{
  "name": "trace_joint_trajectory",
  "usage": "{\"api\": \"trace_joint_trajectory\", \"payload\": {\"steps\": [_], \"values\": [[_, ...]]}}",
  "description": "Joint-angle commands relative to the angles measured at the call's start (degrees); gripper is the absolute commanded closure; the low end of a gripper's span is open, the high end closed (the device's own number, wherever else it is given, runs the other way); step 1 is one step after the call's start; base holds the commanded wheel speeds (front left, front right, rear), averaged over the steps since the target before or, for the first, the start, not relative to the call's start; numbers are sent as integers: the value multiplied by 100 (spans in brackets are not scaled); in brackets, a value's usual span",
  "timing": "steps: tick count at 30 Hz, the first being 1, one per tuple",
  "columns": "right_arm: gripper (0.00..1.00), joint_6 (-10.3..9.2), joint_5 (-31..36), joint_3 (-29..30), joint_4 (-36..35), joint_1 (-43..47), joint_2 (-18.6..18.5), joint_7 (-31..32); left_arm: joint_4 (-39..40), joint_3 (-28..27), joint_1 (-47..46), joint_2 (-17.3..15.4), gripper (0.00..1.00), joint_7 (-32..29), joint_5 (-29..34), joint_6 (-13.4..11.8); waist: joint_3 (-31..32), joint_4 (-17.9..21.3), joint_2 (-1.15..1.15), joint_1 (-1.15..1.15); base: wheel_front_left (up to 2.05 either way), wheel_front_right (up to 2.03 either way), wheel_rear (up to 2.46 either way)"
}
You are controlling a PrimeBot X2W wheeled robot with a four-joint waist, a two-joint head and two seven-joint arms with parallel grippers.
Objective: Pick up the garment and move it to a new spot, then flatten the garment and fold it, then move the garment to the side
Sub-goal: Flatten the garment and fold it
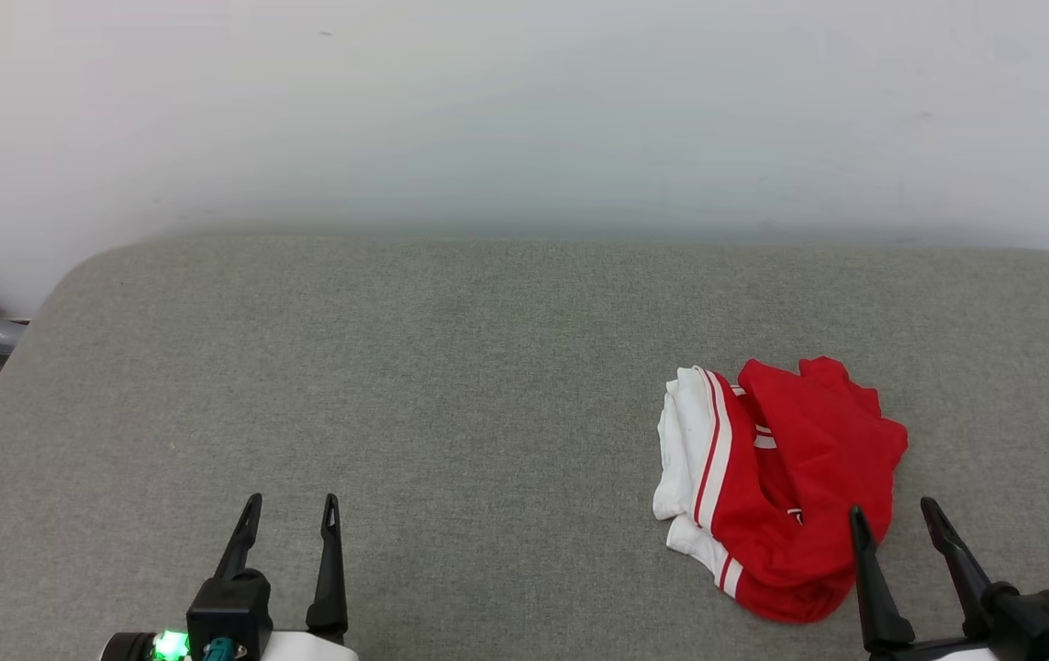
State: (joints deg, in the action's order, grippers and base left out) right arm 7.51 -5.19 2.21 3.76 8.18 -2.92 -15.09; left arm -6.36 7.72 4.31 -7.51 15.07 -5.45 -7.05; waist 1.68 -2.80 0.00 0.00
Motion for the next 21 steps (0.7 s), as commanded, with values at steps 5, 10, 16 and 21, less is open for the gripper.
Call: {"api": "trace_joint_trajectory", "payload": {"steps": [5, 10, 16, 21], "values": [[0, -4, -48, -7, 36, 19, 7, -12, -28, -127, 69, 65, 0, 15, 112, 88, 2, 2, 0, 0, 0, 0, 0], [0, -4, -2, 44, -1, -71, 7, -12, -40, -204, 87, 128, 0, 15, 180, 146, 7, 6, 0, 0, 0, 0, 0], [0, -4, 249, 400, -188, -387, -2, -12, -29, -271, 49, 182, 0, 15, 246, 190, -37, 16, 0, 0, 0, 0, 0], [0, -4, 326, 590, -378, -990, -375, -12, -16, -306, -39, 214, 0, 15, 288, 210, -121, 21, 0, 0, 0, 0, 0]]}}
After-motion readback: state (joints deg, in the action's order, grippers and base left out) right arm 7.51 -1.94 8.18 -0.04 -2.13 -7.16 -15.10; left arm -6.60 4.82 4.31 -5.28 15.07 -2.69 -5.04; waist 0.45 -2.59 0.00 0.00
